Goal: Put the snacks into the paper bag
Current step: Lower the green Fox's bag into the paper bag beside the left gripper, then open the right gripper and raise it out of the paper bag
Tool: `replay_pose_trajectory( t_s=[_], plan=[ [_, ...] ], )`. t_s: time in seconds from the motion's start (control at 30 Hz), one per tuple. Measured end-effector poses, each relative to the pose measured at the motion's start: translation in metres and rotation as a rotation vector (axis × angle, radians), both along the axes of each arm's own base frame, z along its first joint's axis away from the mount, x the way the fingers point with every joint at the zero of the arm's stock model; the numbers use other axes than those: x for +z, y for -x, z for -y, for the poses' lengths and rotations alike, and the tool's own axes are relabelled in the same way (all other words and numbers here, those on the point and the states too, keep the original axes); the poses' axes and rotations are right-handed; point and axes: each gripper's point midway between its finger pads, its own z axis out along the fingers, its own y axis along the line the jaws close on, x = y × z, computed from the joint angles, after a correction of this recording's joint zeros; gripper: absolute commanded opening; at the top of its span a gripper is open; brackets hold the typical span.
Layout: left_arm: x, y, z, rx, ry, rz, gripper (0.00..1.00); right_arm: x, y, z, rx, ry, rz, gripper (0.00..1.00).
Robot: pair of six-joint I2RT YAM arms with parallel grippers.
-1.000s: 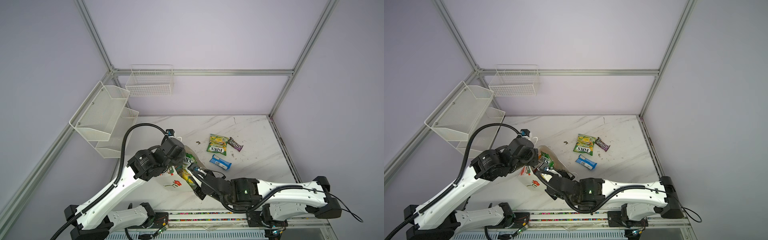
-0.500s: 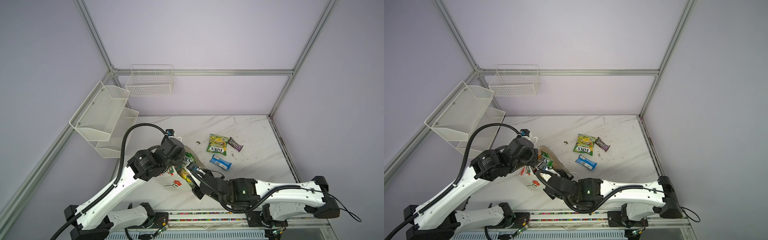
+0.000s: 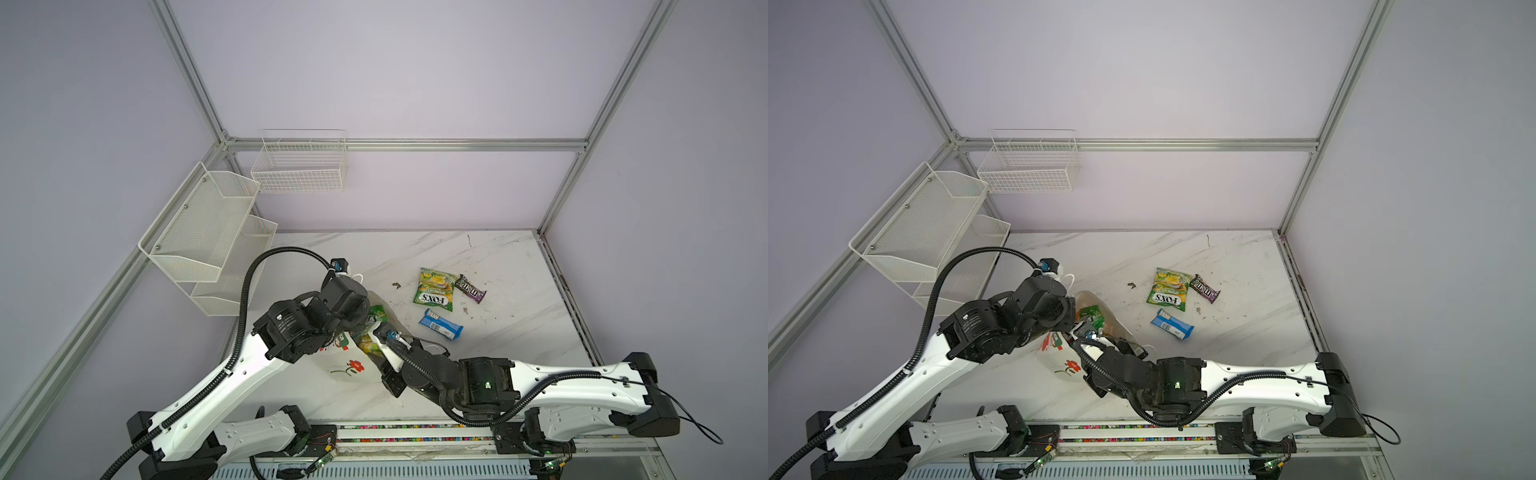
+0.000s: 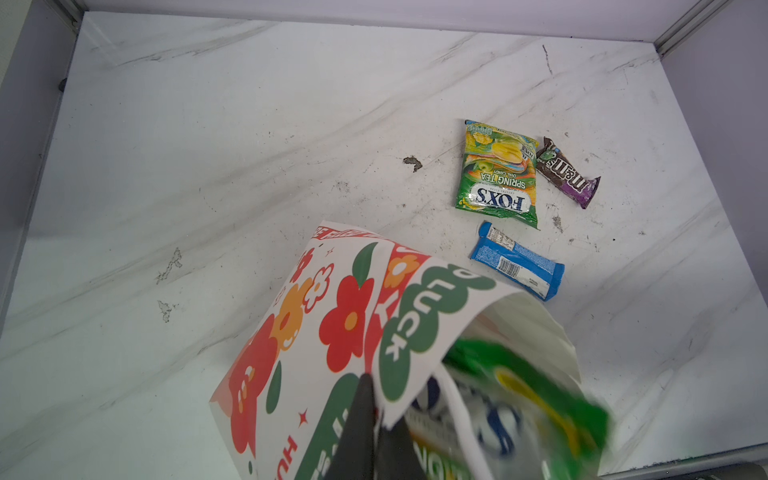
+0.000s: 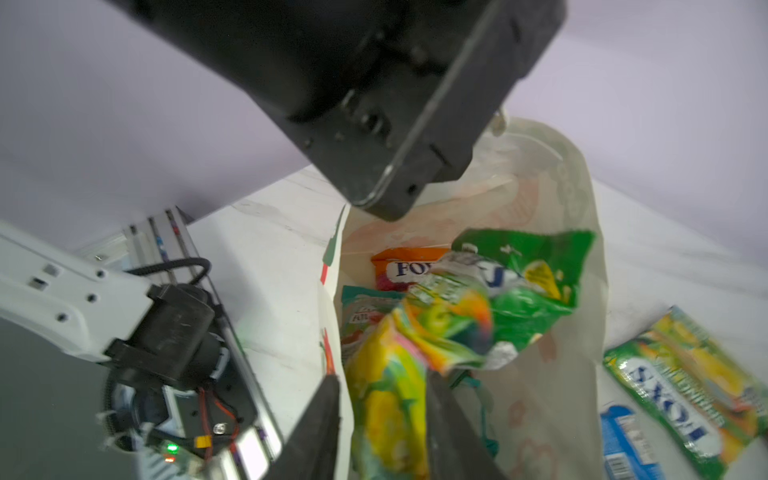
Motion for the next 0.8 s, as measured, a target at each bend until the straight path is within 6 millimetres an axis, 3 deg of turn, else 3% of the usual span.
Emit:
replay_pose_trajectory(
  t_s=[0.5, 0.8],
  plan=[
    [-0.001, 0.001, 0.001, -0.005, 0.001, -0.006, 0.00, 0.037, 0.001, 0.028, -0.017, -0.165, -0.017, 0.61],
    [-0.001, 0.001, 0.000, -0.004, 0.001, -0.006, 0.00, 0.042, -0.011, 0.074, -0.143, -0.259, -0.055, 0.80]
  ],
)
